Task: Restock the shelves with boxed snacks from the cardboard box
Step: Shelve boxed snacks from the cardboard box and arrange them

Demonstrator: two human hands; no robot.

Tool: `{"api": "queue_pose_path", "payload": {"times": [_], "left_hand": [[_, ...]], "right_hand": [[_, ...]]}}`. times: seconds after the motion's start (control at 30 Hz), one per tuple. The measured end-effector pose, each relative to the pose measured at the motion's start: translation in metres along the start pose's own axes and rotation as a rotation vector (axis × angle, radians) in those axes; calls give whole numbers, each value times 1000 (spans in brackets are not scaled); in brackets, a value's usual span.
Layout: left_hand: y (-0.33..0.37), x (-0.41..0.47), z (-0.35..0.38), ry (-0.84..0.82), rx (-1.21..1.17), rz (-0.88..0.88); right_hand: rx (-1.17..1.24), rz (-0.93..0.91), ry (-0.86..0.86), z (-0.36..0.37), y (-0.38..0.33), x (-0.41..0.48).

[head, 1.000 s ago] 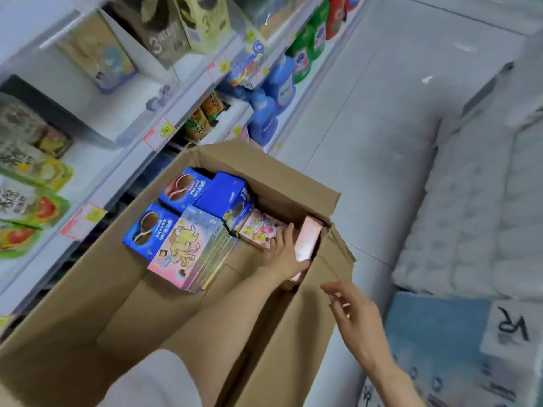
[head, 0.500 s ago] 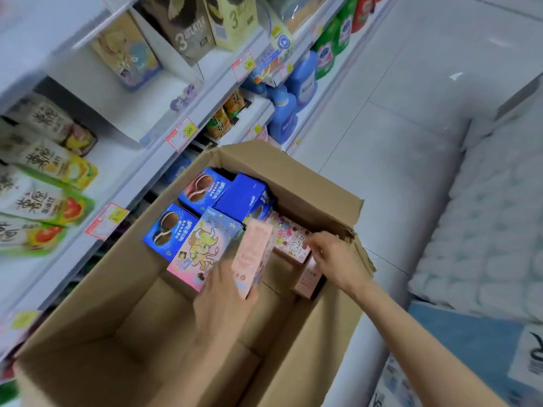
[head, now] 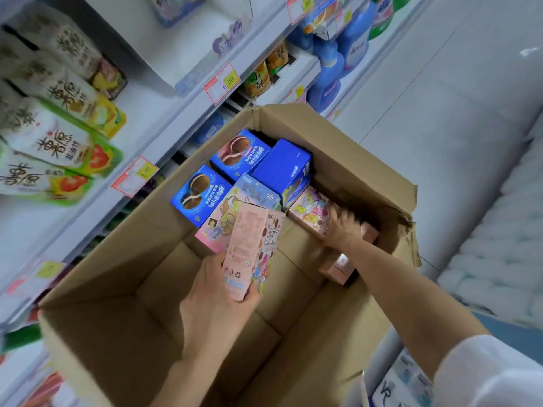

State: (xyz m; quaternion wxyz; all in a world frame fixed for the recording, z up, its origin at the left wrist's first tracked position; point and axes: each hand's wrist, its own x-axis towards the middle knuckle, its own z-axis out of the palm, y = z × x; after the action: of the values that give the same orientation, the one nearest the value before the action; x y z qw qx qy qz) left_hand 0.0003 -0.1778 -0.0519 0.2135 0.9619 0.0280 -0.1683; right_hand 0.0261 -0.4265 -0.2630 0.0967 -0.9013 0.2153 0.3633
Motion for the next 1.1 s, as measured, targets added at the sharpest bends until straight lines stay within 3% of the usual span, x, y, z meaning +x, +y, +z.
{"api": "queue_pose_path", "payload": {"times": [0.13,0.43,0.67,0.83,1.1], "left_hand": [[-5,0,-1,-6,-11,-11],[-4,-5,-13,-13,-36,-5],[-16,-20,-44,24,-93,-60],[-47,-31,-69,-91,-283,-207],[-109,-74,-129,-143,-556,-51]], "right_hand": [[-9,20,8,-11,-2,-10],[382,-38,271,-68,-19,-111],[755,-245,495,-95,-11,-224],[981,-416,564,-110,-23,-300],[996,-652,533,-103,-86,-386]]}}
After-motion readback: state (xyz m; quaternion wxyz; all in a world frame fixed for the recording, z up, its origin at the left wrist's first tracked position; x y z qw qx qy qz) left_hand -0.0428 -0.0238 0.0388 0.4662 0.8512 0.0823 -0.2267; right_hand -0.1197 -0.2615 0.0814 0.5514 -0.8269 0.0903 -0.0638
